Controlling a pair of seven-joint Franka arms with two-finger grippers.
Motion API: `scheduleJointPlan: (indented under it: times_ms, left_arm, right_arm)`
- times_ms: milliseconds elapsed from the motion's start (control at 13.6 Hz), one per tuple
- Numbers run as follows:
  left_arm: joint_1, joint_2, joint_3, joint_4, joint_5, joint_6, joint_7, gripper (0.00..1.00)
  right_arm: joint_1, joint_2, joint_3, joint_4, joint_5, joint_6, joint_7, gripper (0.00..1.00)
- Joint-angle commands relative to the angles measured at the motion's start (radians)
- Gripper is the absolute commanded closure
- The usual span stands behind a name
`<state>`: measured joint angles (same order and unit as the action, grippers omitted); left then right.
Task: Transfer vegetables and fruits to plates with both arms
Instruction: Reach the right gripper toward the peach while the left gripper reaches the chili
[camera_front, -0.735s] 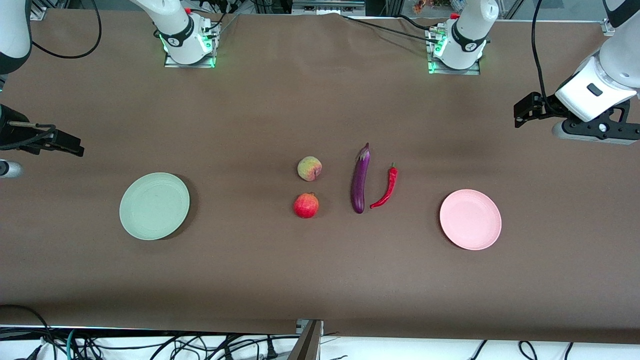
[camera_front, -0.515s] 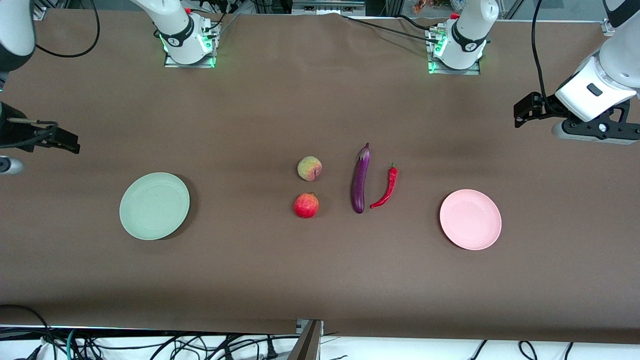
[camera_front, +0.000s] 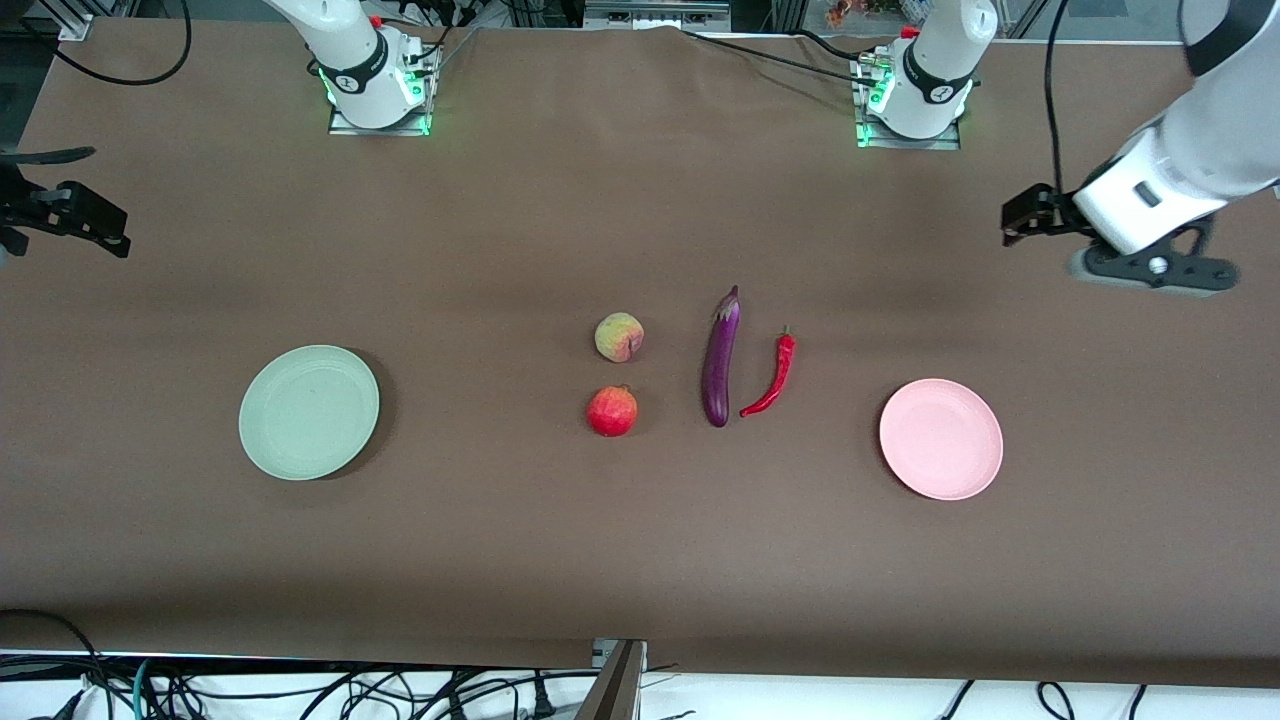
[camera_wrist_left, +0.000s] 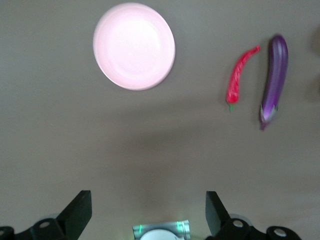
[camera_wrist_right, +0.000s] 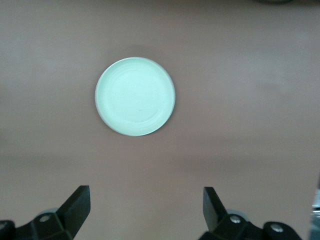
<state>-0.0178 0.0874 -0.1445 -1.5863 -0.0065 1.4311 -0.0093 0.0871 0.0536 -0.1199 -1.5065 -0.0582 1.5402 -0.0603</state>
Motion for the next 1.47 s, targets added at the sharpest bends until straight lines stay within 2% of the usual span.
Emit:
scheduleJointPlan:
  times_ms: [0,221,441,662,809,882,956,1103,1250,1397]
  left_arm:
    - [-0.007,0.115,-0.067,0.025,-0.015,-0.04,0.006,0.0]
    - [-0.016,0.26,-0.115,0.02,-0.01,0.073,-0.001,0.0]
    - [-0.105,0.386,-0.118,0.005,0.002,0.256,-0.029,0.0]
    - [-0.148,0.455,-0.119,-0.092,0.066,0.531,-0.109,0.0]
    - [-0.168,0.498,-0.118,-0.129,0.069,0.668,-0.171,0.0]
    - [-0.183,0.508,-0.116,-0.153,0.078,0.717,-0.204,0.0]
    - [-0.209,0.508,-0.115,-0.196,0.138,0.771,-0.242,0.0]
    - [-0.217,0.523,-0.119,-0.221,0.247,0.816,-0.364,0.0]
    - [-0.261,0.551,-0.115,-0.216,0.284,0.822,-0.406,0.0]
    - [-0.251,0.563,-0.116,-0.219,0.296,0.847,-0.416,0.03]
  right_arm:
    - [-0.053,-0.031,0.02,-0.063,0.061,-0.006,-0.006,0.0]
    - [-0.046,-0.003,0.019,-0.049,0.06,-0.034,-0.012,0.0]
    - [-0.041,0.009,0.02,-0.046,0.057,-0.037,-0.01,0.0]
    - [-0.035,0.069,0.02,-0.046,0.052,-0.034,-0.015,0.0]
    - [-0.021,0.077,0.02,-0.047,0.064,-0.026,0.003,0.0]
    - [0.005,0.09,0.022,-0.044,0.086,-0.012,0.037,0.0]
    - [0.037,0.11,0.02,-0.041,0.136,0.012,0.112,0.0]
    - [0.107,0.149,0.022,-0.041,0.176,0.07,0.276,0.0]
    - [0.196,0.195,0.022,-0.043,0.176,0.138,0.399,0.0]
    - [0.276,0.241,0.022,-0.041,0.178,0.202,0.543,0.0]
